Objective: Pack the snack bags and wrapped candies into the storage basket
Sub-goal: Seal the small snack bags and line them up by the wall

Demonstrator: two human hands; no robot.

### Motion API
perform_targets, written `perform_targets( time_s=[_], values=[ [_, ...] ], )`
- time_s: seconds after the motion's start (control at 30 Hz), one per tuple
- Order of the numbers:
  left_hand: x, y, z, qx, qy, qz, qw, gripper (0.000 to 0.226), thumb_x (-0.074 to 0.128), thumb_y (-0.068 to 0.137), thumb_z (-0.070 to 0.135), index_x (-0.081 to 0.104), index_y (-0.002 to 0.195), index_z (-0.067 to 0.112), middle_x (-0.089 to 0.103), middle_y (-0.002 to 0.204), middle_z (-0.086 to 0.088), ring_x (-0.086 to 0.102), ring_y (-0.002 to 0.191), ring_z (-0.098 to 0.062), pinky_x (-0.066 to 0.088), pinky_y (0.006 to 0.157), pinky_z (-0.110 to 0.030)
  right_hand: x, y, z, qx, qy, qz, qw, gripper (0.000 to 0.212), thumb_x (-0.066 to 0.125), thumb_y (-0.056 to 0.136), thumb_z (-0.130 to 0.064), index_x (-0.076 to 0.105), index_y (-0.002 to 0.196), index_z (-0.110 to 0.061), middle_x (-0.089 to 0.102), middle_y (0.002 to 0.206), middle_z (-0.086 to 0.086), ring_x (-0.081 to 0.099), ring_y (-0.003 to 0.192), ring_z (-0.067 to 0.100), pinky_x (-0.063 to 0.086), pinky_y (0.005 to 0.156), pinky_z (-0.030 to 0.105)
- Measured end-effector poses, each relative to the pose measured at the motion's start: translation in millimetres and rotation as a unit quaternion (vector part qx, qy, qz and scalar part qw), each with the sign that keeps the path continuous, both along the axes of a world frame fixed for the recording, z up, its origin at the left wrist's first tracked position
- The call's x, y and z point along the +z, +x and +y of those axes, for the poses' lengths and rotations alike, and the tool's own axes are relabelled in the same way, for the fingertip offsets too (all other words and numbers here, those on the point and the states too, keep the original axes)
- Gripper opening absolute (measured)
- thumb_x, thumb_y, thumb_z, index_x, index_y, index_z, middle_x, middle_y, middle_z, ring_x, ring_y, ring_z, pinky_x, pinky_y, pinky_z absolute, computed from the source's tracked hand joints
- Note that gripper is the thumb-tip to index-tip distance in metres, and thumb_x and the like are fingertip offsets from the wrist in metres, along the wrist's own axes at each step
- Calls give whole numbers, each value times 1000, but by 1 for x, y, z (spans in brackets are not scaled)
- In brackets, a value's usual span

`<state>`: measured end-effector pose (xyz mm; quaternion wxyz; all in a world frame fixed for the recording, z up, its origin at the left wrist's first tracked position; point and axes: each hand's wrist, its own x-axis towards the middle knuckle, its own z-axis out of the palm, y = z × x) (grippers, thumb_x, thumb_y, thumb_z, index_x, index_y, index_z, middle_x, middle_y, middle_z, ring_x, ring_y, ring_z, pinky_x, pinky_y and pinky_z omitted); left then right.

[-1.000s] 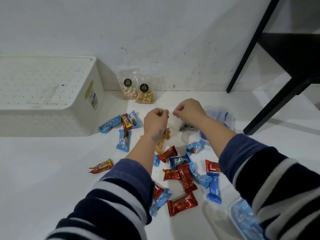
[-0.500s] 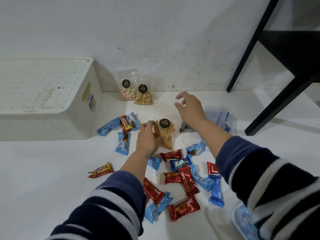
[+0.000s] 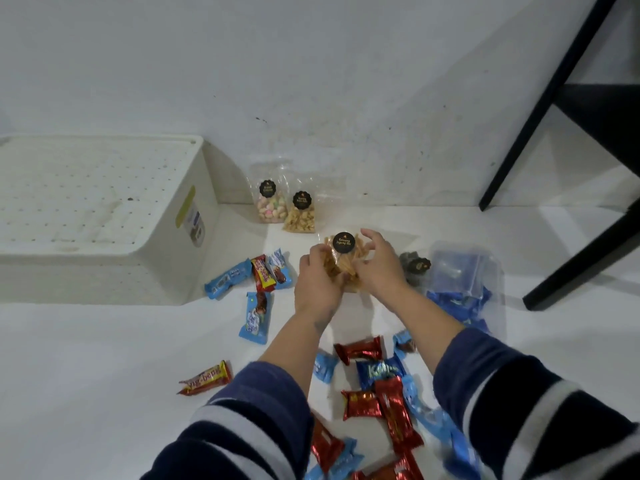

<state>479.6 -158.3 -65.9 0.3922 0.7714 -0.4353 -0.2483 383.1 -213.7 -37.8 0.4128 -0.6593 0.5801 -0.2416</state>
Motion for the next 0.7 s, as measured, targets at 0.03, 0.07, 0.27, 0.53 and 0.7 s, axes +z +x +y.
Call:
perform_targets(
  time_s=[0.03,0.07,0.27,0.53,0.7],
  values=[
    [3,3,-13,-3,-9,0,1000,52,67,85,16,41,130,22,46,130,-5,54,112,-24,41,87,-27,4,4,-15,-3,-12,0,1000,55,57,91,-8,40,142,-23,49,136,6,53,119,23,45,97,29],
    [6,6,-28,-8,-16,4,1000,52,66,86,15,41,131,22,45,131,-6,54,113,-24,40,88,-27,8,7,-30,-7,-20,0,1000,55,57,91,-9,41,142,-23,49,137,6,53,121,23,44,98,29],
    [6,21,-113,-56,-25,34,998,70,67,83,18,31,143,18,40,139,-11,44,127,-26,36,104,-29,13,25,-108,6,4,-14,1000,59,61,89,-11,39,143,-22,47,142,2,50,126,23,43,105,33],
    [-11,10,-127,-87,34,26,995,70,61,86,18,27,147,18,23,149,-11,35,135,-29,32,109,-33,11,13,-118,87,50,56,993,54,50,93,-2,42,143,-22,50,138,6,57,101,19,47,73,19],
    [-8,-14,-107,-144,35,-34,988,78,65,79,22,27,148,21,4,157,0,14,145,-25,24,117,-39,36,-32,-103,103,10,145,984,45,53,95,-14,46,139,-21,48,140,4,52,120,22,35,81,20]
  ],
)
